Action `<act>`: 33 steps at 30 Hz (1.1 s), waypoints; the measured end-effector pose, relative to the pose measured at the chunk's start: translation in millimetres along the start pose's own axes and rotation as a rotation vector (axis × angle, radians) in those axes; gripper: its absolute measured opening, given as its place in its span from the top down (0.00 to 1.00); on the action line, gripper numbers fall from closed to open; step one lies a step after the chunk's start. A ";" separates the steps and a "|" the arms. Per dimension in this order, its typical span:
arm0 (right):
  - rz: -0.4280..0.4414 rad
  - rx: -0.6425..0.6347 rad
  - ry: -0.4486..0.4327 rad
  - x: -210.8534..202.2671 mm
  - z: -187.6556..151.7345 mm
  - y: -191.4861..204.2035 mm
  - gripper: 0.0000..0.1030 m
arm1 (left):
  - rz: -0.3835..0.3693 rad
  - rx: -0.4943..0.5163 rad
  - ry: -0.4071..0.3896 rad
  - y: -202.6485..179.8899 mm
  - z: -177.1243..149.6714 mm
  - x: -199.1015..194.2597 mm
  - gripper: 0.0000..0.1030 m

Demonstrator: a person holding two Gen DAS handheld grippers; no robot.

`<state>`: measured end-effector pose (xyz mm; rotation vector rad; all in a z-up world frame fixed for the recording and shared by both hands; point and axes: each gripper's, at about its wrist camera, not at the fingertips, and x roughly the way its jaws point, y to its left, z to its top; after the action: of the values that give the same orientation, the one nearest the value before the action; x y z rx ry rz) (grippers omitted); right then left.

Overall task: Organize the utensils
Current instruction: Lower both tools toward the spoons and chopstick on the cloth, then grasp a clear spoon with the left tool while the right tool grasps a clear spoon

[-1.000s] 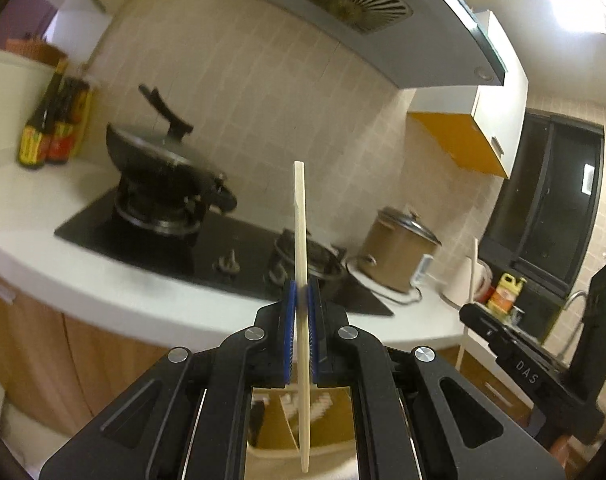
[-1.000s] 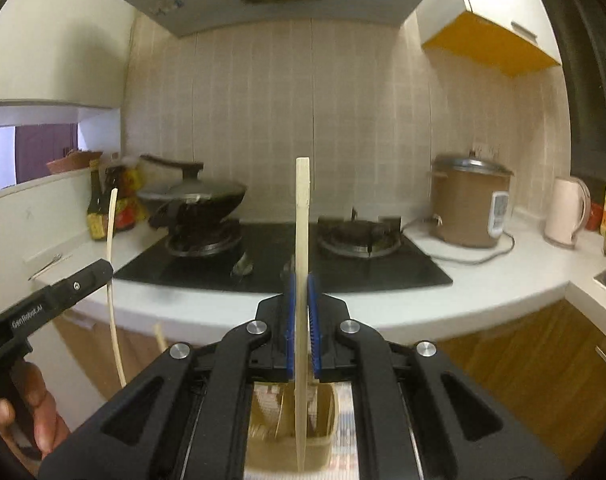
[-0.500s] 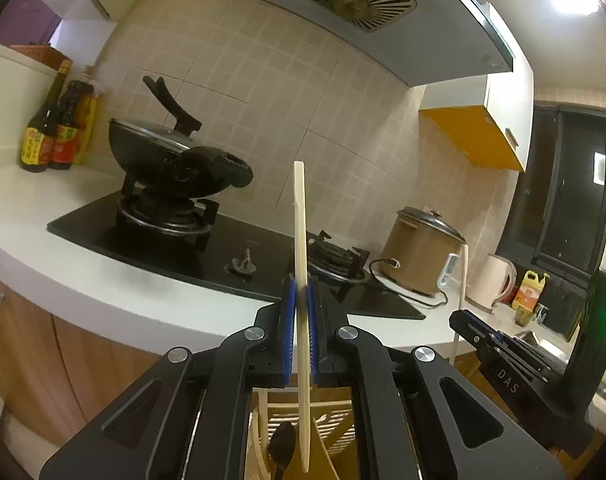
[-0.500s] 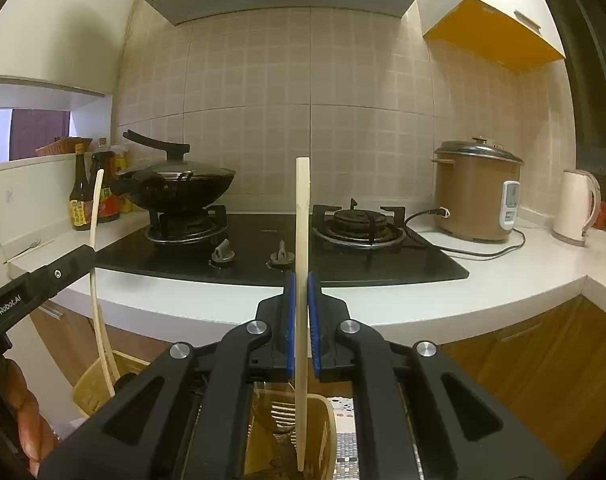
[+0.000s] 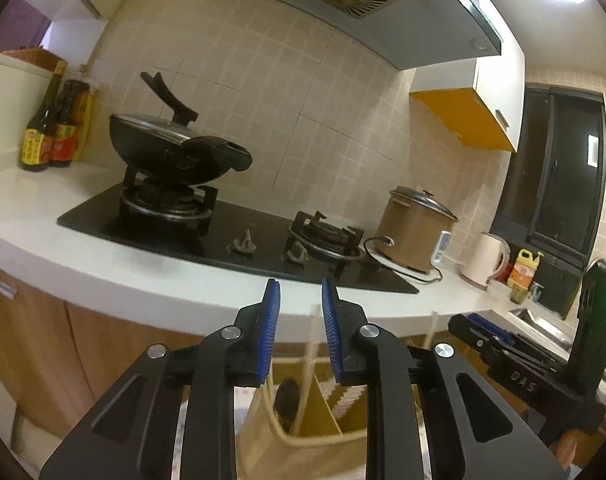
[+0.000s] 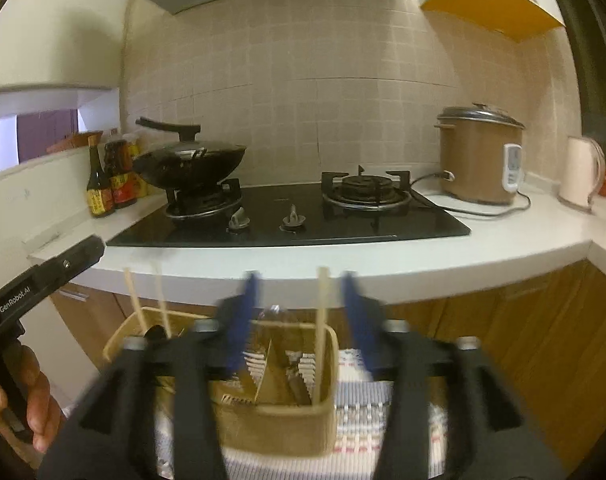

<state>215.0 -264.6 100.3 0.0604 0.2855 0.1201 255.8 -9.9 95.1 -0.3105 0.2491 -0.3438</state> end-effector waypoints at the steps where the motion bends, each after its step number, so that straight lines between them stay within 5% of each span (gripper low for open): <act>1: 0.001 0.014 -0.007 -8.7 0.3 -1.8 0.42 | -0.006 -0.007 0.012 1.9 1.8 -9.4 0.79; 5: -0.003 0.066 0.036 -40.4 6.5 -7.8 0.42 | -0.024 -0.008 0.072 -0.3 5.3 -36.2 0.76; 14: 0.037 0.183 0.359 -84.8 -10.0 -18.7 0.42 | -0.157 0.043 0.334 -24.4 -13.2 -87.1 0.72; 21: 0.049 0.220 0.573 -103.7 -61.1 -31.3 0.42 | -0.392 0.028 0.754 -38.6 -95.8 -99.1 0.67; 27: 0.075 0.249 0.757 -98.4 -123.1 -29.5 0.42 | -0.410 0.292 1.011 -80.6 -186.1 -98.0 0.67; 31: 0.079 0.244 0.795 -102.5 -143.8 -24.1 0.42 | -0.365 0.510 1.036 -109.2 -217.1 -101.5 0.67; 33: 0.088 0.249 0.795 -106.3 -146.7 -22.5 0.42 | -0.369 0.537 1.061 -113.9 -223.5 -97.6 0.67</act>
<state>74.5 -294.2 -12.5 0.2745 1.0926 0.1926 68.9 -133.0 -54.4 0.3985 1.1234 -0.9066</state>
